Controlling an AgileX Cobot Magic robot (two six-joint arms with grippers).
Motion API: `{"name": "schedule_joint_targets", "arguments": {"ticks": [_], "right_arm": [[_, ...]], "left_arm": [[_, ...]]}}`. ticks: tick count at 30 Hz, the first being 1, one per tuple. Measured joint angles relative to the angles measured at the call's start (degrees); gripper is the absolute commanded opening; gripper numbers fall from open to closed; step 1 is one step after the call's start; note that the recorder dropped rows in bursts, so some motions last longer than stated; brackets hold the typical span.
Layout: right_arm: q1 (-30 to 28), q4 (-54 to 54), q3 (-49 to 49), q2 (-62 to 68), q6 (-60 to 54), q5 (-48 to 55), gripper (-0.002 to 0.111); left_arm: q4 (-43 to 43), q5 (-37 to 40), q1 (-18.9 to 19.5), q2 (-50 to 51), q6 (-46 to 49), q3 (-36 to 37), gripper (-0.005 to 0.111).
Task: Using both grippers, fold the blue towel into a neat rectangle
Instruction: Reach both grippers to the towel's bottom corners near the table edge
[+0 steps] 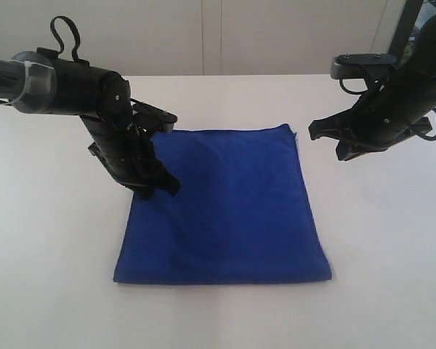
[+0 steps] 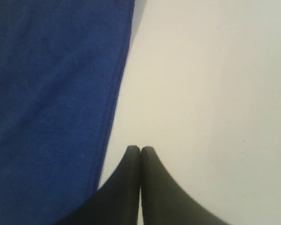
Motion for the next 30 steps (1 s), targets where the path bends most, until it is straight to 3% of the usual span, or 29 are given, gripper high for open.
{"name": "schedule_joint_targets", "arguments": {"ticks": [15, 21, 24, 27, 30], "right_arm": [[0.0, 0.0, 0.0, 0.0, 0.0, -0.2, 0.0], [0.0, 0.0, 0.0, -1.9, 0.1, 0.4, 0.0], [0.0, 0.0, 0.1, -5.2, 0.1, 3.3, 0.0], [1.9, 1.6, 3.6, -10.0, 0.1, 6.1, 0.0], [6.5, 5.0, 10.8, -11.6, 0.1, 5.3, 0.0]], "left_arm": [[0.4, 1.1, 0.7, -1.2, 0.0, 0.1, 0.0], [0.6, 3.2, 0.9, -7.2, 0.6, 0.2, 0.0], [0.4, 7.8, 0.9, -11.8, 2.3, 0.2, 0.0], [-1.9, 15.6, 0.9, -16.1, 3.2, 0.9, 0.0], [-5.4, 14.1, -1.7, -19.5, 3.2, 7.6, 0.0]]}}
